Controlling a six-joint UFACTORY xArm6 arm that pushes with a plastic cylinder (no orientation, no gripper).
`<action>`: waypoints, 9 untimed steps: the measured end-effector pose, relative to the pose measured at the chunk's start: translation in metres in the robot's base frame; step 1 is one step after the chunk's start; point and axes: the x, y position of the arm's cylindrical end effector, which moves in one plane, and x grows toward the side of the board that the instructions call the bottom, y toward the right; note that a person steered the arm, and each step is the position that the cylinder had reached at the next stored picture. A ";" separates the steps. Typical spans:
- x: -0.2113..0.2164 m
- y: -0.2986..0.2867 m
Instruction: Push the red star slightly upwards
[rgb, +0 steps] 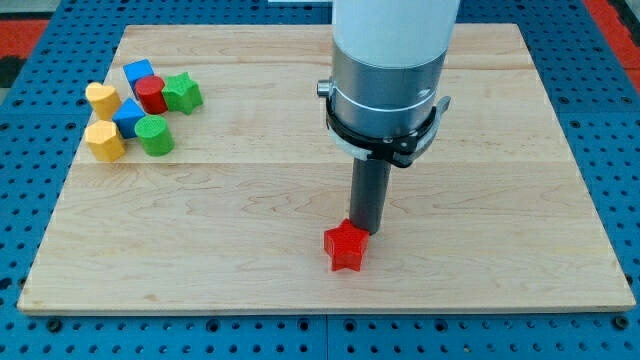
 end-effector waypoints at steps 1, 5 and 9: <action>-0.006 0.036; 0.040 0.036; 0.060 -0.027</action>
